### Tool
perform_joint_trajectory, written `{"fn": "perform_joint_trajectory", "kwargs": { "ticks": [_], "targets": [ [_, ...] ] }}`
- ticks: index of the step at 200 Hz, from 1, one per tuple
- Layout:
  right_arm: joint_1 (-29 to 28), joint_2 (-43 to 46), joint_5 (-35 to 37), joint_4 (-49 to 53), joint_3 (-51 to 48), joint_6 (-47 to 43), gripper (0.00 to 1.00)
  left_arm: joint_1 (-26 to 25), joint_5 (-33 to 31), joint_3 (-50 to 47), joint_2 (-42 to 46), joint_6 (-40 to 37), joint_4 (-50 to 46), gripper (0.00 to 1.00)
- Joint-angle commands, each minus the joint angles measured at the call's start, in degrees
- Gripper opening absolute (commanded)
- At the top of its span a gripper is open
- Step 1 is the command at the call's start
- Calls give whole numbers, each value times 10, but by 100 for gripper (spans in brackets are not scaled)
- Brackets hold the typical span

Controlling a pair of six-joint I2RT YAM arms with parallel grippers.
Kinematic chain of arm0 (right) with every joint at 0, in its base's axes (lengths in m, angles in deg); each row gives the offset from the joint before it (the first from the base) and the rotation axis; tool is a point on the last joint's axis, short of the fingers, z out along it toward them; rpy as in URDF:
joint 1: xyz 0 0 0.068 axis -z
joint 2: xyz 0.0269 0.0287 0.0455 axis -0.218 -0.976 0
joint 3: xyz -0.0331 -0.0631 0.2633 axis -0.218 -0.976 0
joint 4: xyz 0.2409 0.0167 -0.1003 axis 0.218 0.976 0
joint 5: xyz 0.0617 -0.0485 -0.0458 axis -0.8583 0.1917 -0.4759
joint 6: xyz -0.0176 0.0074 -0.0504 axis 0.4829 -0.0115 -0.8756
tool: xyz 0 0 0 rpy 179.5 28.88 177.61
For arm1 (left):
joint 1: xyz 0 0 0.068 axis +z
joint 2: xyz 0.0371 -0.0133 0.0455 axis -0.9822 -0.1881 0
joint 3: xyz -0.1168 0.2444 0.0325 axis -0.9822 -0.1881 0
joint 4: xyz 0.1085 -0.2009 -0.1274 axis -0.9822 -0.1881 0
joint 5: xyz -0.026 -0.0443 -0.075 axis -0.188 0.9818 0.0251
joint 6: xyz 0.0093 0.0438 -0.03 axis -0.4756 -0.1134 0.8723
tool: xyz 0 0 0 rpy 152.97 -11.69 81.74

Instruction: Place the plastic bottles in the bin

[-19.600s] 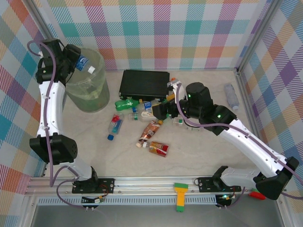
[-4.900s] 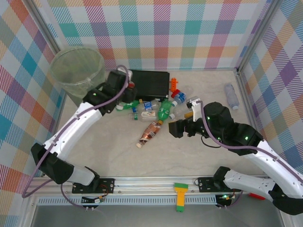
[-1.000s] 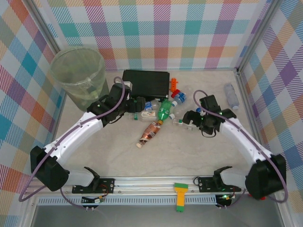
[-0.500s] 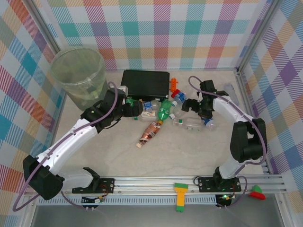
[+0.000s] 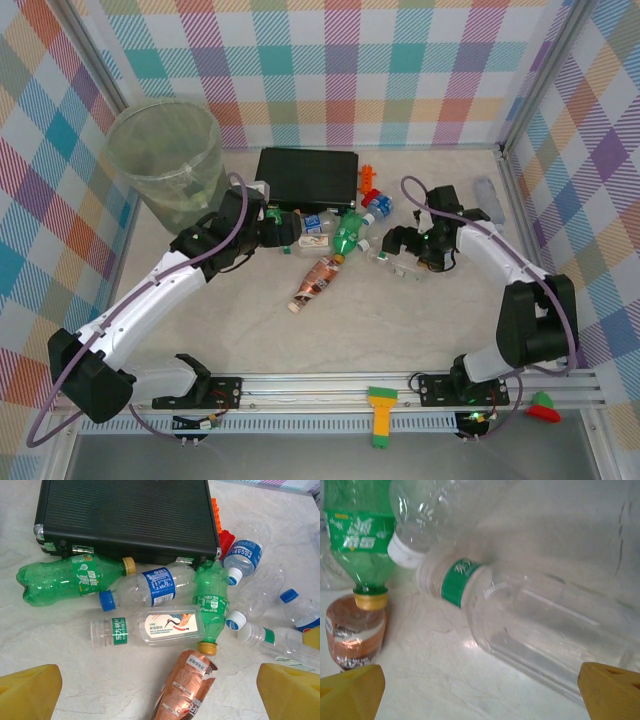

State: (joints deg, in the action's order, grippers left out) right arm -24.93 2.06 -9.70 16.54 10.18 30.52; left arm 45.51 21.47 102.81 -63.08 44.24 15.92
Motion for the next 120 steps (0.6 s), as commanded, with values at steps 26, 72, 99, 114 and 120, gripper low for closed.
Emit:
{"fn": "perform_joint_trajectory", "kwargs": {
  "ticks": [26, 72, 99, 114, 120],
  "targets": [
    [-37, 68, -8, 19, -49, 8, 99, -3, 0, -4, -6, 10, 4, 99],
    [-57, 86, 55, 16, -41, -17, 99, -3, 6, -11, 4, 16, 4, 100],
    [-55, 53, 88, -6, -4, -47, 99, -2, 7, -11, 11, 18, 1, 99],
    [-51, 18, 99, -17, 24, -63, 99, -3, 8, -11, 16, 18, -6, 100],
    [-47, 2, 101, -20, 36, -66, 99, -2, 8, -11, 20, 19, -8, 100]
  ]
}}
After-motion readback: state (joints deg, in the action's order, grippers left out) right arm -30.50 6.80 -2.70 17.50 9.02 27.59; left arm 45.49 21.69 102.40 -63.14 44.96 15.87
